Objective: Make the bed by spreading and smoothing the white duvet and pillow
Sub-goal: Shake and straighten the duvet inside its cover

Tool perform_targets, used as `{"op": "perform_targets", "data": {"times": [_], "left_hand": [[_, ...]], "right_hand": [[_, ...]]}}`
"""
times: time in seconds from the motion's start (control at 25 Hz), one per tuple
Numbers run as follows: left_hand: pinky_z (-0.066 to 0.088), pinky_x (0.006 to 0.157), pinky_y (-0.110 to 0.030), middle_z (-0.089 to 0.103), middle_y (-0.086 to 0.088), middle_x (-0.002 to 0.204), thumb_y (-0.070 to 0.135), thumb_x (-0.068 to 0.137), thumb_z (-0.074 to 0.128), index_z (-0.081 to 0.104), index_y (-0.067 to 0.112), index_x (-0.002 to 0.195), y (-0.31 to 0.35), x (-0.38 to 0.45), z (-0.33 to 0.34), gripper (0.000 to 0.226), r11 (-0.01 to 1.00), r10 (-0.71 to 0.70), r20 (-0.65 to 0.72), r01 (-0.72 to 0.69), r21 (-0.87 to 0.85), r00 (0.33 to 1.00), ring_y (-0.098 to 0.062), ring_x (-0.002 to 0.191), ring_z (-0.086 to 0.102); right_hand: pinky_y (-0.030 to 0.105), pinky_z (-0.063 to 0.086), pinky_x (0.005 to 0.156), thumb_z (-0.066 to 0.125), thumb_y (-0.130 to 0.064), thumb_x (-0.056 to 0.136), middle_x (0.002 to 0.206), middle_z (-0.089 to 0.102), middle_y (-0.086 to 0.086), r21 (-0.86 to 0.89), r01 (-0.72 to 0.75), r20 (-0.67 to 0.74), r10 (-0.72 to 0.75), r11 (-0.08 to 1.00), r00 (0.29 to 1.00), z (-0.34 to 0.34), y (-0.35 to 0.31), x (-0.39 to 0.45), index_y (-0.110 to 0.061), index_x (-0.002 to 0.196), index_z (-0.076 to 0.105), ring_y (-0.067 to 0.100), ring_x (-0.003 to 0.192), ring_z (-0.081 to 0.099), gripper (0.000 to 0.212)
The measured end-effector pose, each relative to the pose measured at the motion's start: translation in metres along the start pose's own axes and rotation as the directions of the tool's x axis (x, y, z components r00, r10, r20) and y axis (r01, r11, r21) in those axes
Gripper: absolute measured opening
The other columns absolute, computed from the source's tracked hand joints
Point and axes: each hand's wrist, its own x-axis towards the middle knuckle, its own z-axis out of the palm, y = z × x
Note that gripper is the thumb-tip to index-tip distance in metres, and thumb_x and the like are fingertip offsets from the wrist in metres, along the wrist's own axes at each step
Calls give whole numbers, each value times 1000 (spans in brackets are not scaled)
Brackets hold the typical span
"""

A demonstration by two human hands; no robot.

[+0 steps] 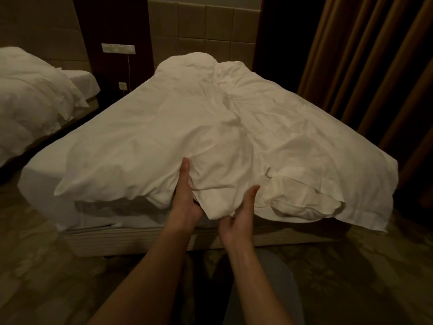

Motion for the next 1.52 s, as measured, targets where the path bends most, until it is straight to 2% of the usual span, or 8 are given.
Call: {"op": "perform_targets", "data": {"times": [0.12,0.44,0.6,0.8,1.04,1.16,1.36,1.52], "left_hand": [[40,112,-54,67,-17,130,70,85,61,56,12,139,9,5,4,80,999,32,10,-32,-40,999,-35,122,63],[52,101,-49,72,-9,124,60,68,83,64,19,130,18,8,2,76,983,180,-148,-182,-7,973,-29,113,69],[55,93,-45,71,-12,123,59,91,60,63,13,128,15,7,7,60,987,131,-44,-134,-89,990,-30,113,69],[48,106,-46,66,-14,132,57,93,61,56,10,140,2,17,-7,67,987,124,-34,-127,-102,992,-31,122,64],[59,82,-37,71,-12,124,52,95,59,61,10,132,7,12,-5,56,976,176,-76,-184,-115,982,-27,108,71],[53,96,-43,69,-13,128,50,95,61,59,9,135,13,16,-4,58,972,213,-95,-221,-83,972,-30,119,65],[53,101,-52,71,-12,124,39,68,92,65,9,130,25,8,-15,74,928,361,-244,-371,4,900,-30,114,68],[60,87,-44,75,-9,113,17,72,90,70,5,120,43,-14,-8,53,857,501,-341,-509,73,795,-26,105,73]], "right_hand": [[47,36,118,57,-70,86,139,63,-1,45,42,45,-44,998,998,3,-17,1,-30,144,54,21,130,58,70],[50,47,108,63,-64,88,127,70,5,90,-18,41,15,996,999,34,-76,-28,-28,134,64,28,117,67,59],[52,44,110,66,-60,88,130,69,8,122,-89,45,85,989,995,19,-83,-36,-27,136,63,33,117,66,59],[52,41,113,66,-57,90,131,67,9,160,-190,-24,197,969,980,-10,-70,-30,-25,135,64,34,120,64,56],[51,44,110,66,-57,89,128,69,8,97,-148,-14,150,984,989,-10,-76,-34,-25,135,63,31,116,67,56],[50,43,111,65,-61,88,128,69,8,81,-129,5,129,988,992,-7,-77,-33,-26,136,63,30,117,66,59],[51,43,112,61,-62,90,129,69,5,-22,-84,-8,84,996,996,-10,-72,-34,-27,137,62,27,118,66,58],[48,45,110,65,-62,88,132,68,1,-74,-3,50,6,997,999,0,-83,-31,-29,140,58,25,120,65,62]]}}
